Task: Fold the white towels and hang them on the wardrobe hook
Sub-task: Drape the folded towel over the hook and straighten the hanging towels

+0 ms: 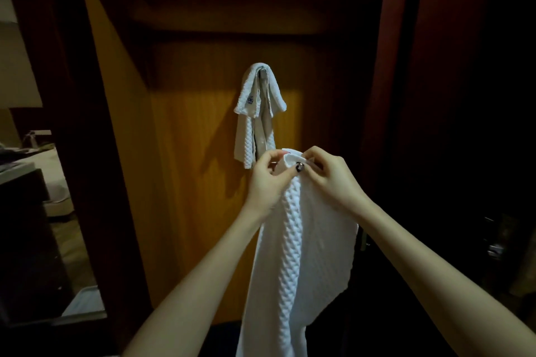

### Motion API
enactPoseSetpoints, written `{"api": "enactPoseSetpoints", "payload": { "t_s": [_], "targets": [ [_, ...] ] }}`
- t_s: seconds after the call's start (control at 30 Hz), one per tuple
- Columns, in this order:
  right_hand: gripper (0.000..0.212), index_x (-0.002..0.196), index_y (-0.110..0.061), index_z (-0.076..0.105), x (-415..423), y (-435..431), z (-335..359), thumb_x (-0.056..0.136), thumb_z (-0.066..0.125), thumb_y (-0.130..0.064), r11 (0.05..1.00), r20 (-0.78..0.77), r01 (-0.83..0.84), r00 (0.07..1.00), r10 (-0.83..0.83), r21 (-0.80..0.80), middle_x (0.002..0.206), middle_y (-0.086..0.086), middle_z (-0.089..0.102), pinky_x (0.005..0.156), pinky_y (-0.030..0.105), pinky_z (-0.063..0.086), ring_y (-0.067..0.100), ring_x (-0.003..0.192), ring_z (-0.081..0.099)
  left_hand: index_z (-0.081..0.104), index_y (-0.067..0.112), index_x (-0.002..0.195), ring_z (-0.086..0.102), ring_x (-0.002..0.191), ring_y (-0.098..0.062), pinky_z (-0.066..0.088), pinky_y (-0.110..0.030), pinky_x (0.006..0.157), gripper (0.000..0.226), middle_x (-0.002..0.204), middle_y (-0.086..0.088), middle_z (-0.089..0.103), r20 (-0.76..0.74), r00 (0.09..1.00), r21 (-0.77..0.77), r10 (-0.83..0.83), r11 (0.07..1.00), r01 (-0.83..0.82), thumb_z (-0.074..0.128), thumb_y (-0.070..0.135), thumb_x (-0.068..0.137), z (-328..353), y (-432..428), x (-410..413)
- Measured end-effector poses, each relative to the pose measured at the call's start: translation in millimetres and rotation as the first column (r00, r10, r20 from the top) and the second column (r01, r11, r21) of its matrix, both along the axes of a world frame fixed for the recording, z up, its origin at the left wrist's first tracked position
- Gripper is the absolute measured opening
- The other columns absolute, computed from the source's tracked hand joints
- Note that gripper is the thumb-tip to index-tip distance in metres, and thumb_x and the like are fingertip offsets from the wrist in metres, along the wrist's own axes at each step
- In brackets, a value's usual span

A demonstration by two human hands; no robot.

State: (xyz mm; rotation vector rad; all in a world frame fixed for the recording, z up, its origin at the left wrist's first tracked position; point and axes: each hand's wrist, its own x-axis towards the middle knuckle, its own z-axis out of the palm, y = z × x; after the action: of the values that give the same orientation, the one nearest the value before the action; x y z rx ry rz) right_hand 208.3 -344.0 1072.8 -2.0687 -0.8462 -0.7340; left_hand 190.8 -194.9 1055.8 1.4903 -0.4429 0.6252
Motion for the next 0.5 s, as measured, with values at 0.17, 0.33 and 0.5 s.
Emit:
{"api": "enactPoseSetpoints", "payload": {
  "t_s": [0.17,0.33,0.5],
  "targets": [
    [0.012,0.089,-0.009,0.058,1,-8,9,0.096,0.056,-0.019,0.999,-0.138,-0.048,0.989,0.044,-0.024,0.085,0.005,0.064,0.065,0.024,0.038,0.008,0.076,0.053,0.075,0.013,0.092,0.061,0.086,-0.023,0.049,-0.036,0.080,0.019,0.090,-0.016,0.069,-0.005,0.992,-0.112,-0.127,0.986,0.126,0.062,0.026,0.088,-8,15,7],
    [0.016,0.088,-0.005,0.058,0,-10,16,0.096,0.056,-0.018,0.992,-0.204,-0.125,0.972,0.119,-0.014,0.090,0.020,0.061,0.068,0.029,0.037,0.011,0.076,0.048,0.078,0.010,0.088,0.070,0.086,-0.020,0.056,-0.027,0.074,0.018,0.090,-0.010,0.074,-0.088,0.938,-0.283,-0.336,0.911,0.300,0.069,0.023,0.079,-4,17,9],
    [0.018,0.089,-0.005,0.062,0,-15,22,0.097,0.055,-0.020,0.989,-0.176,-0.127,0.978,0.112,-0.072,0.088,0.008,0.064,0.073,0.032,0.043,0.019,0.078,0.056,0.076,0.007,0.083,0.070,0.081,-0.016,0.056,-0.025,0.072,0.015,0.085,-0.009,0.074,-0.104,0.943,-0.283,-0.316,0.918,0.277,0.070,0.019,0.075,6,21,11]
  ]
}}
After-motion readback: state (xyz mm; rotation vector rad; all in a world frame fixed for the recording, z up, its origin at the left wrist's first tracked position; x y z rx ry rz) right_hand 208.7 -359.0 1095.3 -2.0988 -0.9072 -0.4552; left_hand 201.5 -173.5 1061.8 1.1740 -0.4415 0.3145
